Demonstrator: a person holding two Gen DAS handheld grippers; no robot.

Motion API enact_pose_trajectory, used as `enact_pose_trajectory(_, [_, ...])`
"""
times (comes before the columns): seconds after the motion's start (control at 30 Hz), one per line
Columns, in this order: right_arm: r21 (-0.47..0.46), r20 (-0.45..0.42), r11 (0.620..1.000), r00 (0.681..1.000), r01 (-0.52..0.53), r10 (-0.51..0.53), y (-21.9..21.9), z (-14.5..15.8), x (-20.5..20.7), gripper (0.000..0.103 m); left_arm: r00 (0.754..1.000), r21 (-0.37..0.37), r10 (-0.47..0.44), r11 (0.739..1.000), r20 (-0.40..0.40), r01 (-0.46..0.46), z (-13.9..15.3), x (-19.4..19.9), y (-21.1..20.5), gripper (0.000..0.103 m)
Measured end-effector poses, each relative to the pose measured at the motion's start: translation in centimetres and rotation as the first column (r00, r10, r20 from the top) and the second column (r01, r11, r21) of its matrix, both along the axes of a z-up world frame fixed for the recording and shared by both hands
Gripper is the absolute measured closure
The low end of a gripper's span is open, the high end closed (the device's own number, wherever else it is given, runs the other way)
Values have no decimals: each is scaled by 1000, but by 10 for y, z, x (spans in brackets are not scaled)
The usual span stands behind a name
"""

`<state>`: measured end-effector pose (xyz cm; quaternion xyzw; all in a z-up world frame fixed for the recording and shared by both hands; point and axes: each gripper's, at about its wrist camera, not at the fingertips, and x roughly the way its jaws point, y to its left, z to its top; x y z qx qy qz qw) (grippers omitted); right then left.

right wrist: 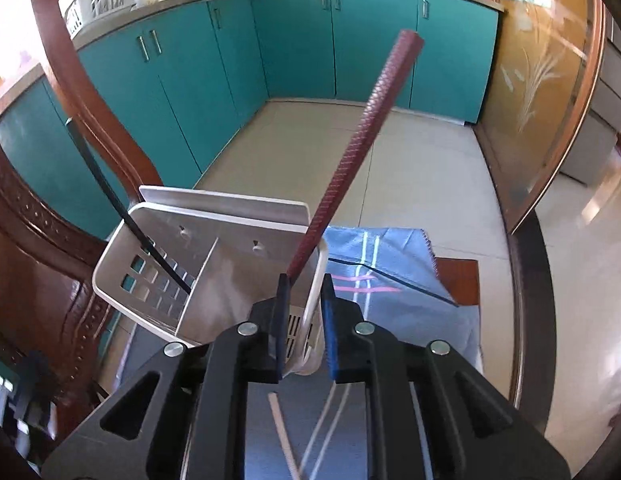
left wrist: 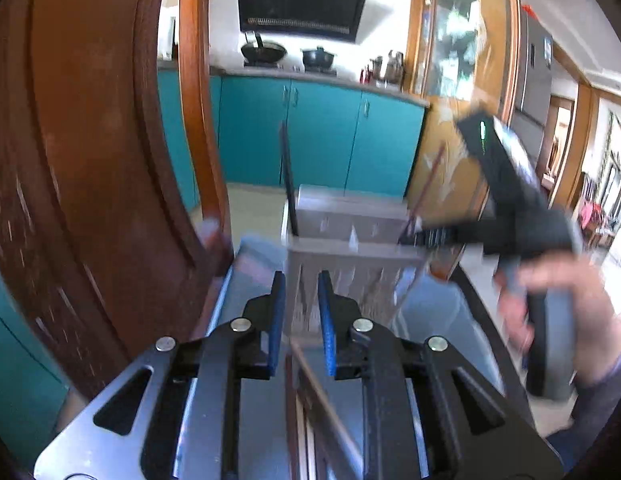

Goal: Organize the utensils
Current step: 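Grasp a light wooden chopstick with the right tool while the left tool grasps a dark red one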

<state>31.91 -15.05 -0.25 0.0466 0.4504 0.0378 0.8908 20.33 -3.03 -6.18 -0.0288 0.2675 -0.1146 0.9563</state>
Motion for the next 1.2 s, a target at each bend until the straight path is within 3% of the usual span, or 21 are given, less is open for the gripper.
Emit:
enact_pose_trajectory(0.13, [24,18,1000,1000,-10,9,-2,2,-4,86,995,-29,-3,1000,-97,0,-30,-7,10,81])
enact_pose_trajectory(0.23, [136,80,991,997,-9,-2,-15,6,-22,79,992,-22,-2,1000,-128,-1,-43,-15,13,79])
enact_pose_trajectory(0.4, [237,262,971,965,-37,-27,-36,26,-89,71,989,17,-4,1000,-150,7,-57,-28,12,76])
enact_pose_trajectory(0.5, [268,319,962,947,-60,-30,-48,21,-139,65,985,43,-4,999,-174,12,-67,-37,10,76])
enact_pose_trajectory(0.53, [276,310,960,950,-57,-33,-52,13,-151,63,983,47,-3,999,-182,12,-69,-38,11,76])
enact_pose_trajectory(0.67, [216,101,976,995,-20,-2,-45,-46,-170,63,971,63,-3,998,-238,19,-84,-45,12,76])
enact_pose_trajectory(0.77, [174,-29,984,999,-33,39,-28,-81,-170,63,958,71,2,997,-285,19,-93,-37,12,76])
enact_pose_trajectory(1.03, [53,-120,996,990,-67,73,6,-103,-163,64,929,57,2,998,-371,21,-109,-28,13,76])
enact_pose_trajectory(1.07, [39,-131,997,989,-67,72,9,-106,-162,66,924,61,1,998,-382,24,-111,-26,12,76])
enact_pose_trajectory(1.13, [-11,-133,998,989,-62,60,12,-112,-163,82,912,84,9,996,-410,28,-119,-18,8,76])
enact_pose_trajectory(1.2, [-36,-134,997,989,-64,59,12,-114,-165,87,901,93,11,995,-433,33,-124,-11,6,77])
